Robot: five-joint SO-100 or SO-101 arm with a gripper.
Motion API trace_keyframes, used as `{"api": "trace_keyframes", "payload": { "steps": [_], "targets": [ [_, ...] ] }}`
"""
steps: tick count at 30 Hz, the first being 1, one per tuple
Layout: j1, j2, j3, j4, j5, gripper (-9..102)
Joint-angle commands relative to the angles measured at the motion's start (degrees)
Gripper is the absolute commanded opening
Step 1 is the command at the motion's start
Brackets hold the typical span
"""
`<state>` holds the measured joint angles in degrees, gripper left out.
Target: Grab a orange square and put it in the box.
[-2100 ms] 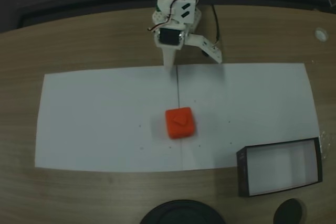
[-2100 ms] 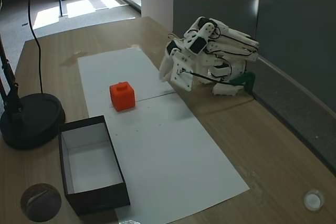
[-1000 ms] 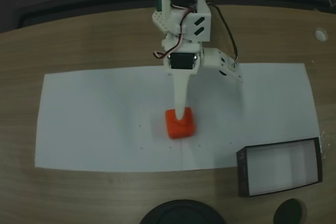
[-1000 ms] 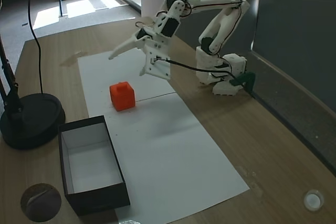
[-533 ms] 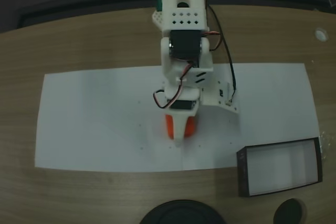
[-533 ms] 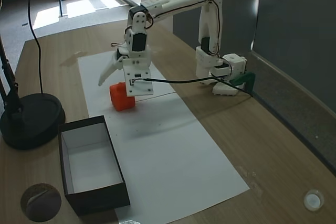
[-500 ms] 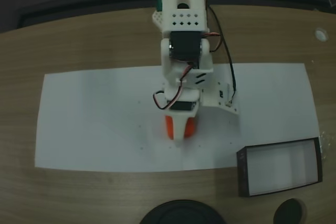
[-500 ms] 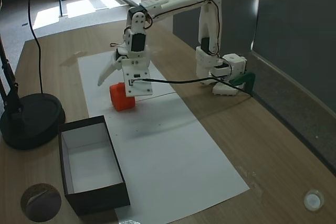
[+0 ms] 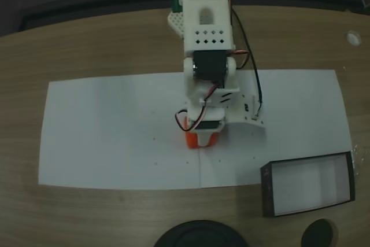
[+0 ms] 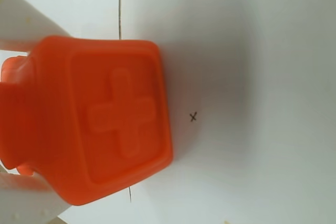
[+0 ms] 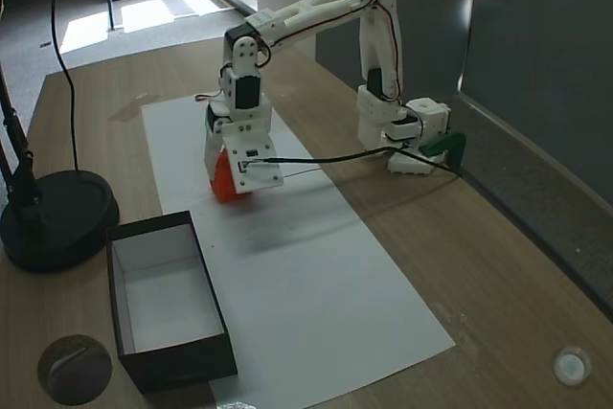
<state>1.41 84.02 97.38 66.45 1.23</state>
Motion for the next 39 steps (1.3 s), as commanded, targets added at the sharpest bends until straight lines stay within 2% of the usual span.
{"api": "trace_keyframes", "payload": {
  "steps": [1, 4, 11, 15, 20, 26, 30, 39],
  "targets": [
    [0.18, 1.32, -6.77, -0.09, -0.09, 7],
    [0.09, 1.32, -13.27, 0.97, -0.09, 7],
    [-6.24, 0.79, -38.23, 9.67, -0.26, 7],
    [-13.89, 0.53, -46.41, 10.9, -7.65, 7],
    [-22.24, 0.44, -48.25, 4.57, -13.27, 7],
    [-23.55, -1.67, -48.25, -8.61, -10.46, 7],
    [-23.82, -7.82, -48.34, -10.55, -2.99, 7],
    [-23.82, -13.27, -48.43, -12.92, 0.35, 7]
  ]
}}
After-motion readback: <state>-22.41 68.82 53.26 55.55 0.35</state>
